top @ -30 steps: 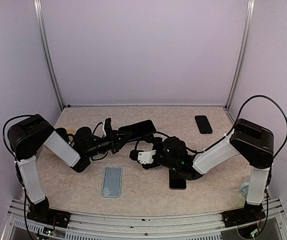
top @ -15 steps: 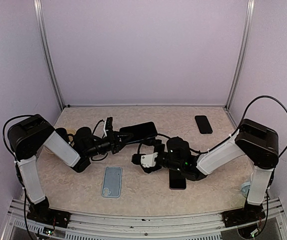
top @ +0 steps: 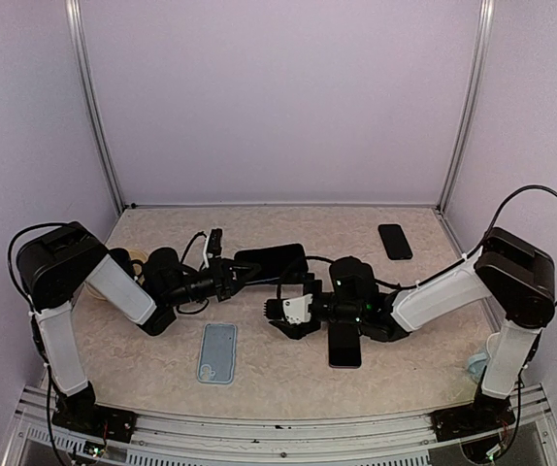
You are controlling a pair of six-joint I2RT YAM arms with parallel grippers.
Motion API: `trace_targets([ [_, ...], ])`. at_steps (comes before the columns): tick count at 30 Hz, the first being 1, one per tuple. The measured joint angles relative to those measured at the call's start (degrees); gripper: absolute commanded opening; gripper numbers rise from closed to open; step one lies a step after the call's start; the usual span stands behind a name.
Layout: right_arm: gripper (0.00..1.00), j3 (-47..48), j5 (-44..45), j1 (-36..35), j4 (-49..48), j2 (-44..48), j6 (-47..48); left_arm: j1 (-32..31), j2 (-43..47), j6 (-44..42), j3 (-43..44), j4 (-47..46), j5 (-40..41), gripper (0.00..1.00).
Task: Put the phone into the phone case
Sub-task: Adjust the phone with the phone case.
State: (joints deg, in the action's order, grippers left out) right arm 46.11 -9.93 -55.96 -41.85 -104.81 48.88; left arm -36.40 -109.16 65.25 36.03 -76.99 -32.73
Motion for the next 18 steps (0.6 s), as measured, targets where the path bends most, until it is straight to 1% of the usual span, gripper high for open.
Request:
trace_targets([
  [5, 0.85, 0.0, -8.8, 1.9, 4.5, 2.8, -2.6, 0.0, -0.3, 0.0, 0.0, -0.2, -1.9, 0.00],
  [10, 0.85, 0.1, -13.5, 2.5, 6.5, 4.5, -4.4, -0.1, -0.3, 0.0, 0.0, -0.7, -3.3, 0.00],
  [13, 0.85, 0.6, -17.3, 2.4, 6.5, 5.0, -4.8, -0.7, -0.3, 0.0, 0.0, -0.5, -3.1, 0.00],
  [15, 0.85, 1.8, -21.4, 1.1, 5.8, 5.2, -4.9, -1.5, -0.3, 0.0, 0.5, -0.2, -2.1, 0.00],
  [18, 0.85, 2.4, -25.2, -0.5, 3.4, 6.5, -5.3, -2.3, -0.3, 0.0, 0.9, -0.1, -1.4, 0.00],
])
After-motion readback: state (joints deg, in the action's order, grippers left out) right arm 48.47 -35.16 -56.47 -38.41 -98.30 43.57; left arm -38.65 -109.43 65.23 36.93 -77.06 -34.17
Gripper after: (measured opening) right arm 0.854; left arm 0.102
